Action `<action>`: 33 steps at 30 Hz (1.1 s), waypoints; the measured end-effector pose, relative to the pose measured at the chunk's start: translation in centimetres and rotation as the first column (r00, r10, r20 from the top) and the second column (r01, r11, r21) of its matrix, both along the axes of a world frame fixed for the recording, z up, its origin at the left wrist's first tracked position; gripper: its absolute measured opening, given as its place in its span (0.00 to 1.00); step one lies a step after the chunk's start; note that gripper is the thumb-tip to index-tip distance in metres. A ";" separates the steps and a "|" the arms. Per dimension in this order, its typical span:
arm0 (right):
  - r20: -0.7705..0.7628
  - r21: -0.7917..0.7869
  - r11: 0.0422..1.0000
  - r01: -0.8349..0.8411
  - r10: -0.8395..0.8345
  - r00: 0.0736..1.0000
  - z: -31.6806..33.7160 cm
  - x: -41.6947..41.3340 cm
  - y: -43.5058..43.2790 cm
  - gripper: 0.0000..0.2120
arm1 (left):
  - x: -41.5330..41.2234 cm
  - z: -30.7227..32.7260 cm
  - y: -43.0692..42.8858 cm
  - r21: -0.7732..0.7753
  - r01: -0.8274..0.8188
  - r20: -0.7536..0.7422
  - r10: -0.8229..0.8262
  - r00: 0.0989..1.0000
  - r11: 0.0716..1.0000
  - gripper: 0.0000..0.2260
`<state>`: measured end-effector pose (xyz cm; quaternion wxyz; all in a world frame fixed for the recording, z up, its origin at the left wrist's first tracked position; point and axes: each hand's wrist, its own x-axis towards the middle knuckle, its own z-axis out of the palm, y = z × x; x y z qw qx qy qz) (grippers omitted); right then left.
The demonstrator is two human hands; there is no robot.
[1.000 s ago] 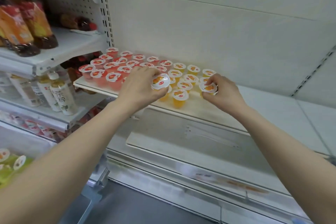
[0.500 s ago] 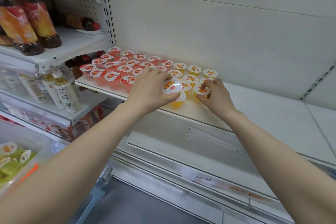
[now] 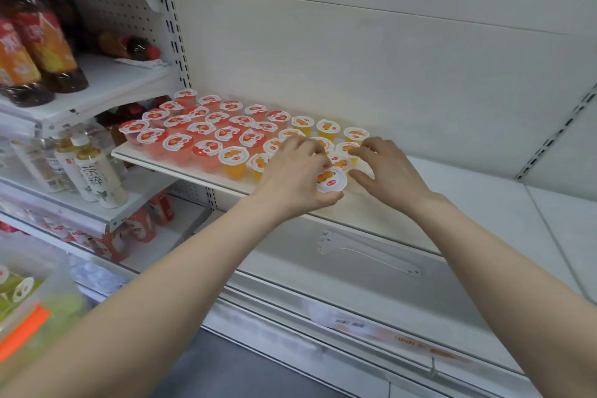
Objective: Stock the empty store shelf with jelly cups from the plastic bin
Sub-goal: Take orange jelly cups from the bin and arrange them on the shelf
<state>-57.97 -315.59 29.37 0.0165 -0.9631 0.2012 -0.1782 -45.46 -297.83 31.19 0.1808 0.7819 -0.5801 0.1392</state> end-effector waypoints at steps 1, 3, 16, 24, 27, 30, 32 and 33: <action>0.001 -0.010 1.000 0.004 -0.004 1.000 0.1 -0.3 -0.2 0.20 | -0.2 -0.4 -0.5 0.014 -0.005 0.005 0.005 1.000 1.000 0.26; 0.003 -0.019 1.000 0.010 -0.010 1.000 0.3 -0.8 -0.5 0.19 | -0.5 -1.3 -1.1 0.037 -0.016 0.020 0.016 1.000 0.999 0.26; 0.000 -0.051 0.999 0.005 -0.005 1.000 0.5 -1.5 -0.8 0.19 | -0.6 -3.3 -1.7 0.069 -0.106 0.107 0.099 0.989 0.992 0.30; 0.032 -0.077 0.997 -0.010 0.012 0.999 2.3 -0.2 0.9 0.19 | 1.0 -1.3 0.8 -0.022 -0.093 0.073 0.095 0.993 0.995 0.30; 0.046 -0.098 0.995 -0.029 0.034 0.998 3.2 1.3 2.6 0.19 | 2.7 -0.4 3.1 -0.047 -0.098 0.079 0.101 0.992 0.994 0.28; 0.082 -0.118 0.991 -0.070 0.080 0.993 3.7 3.3 5.1 0.18 | 5.0 0.0 6.2 -0.058 -0.133 0.049 0.136 0.989 0.989 0.25; 0.089 -0.136 0.985 -0.107 0.119 0.989 3.7 5.0 7.3 0.19 | 6.9 -0.1 8.7 -0.056 -0.166 0.039 0.168 0.985 0.984 0.24; 0.092 -0.143 0.981 -0.129 0.143 0.985 3.6 5.9 8.4 0.19 | 7.8 -0.2 10.1 -0.055 -0.181 0.038 0.184 0.982 0.982 0.23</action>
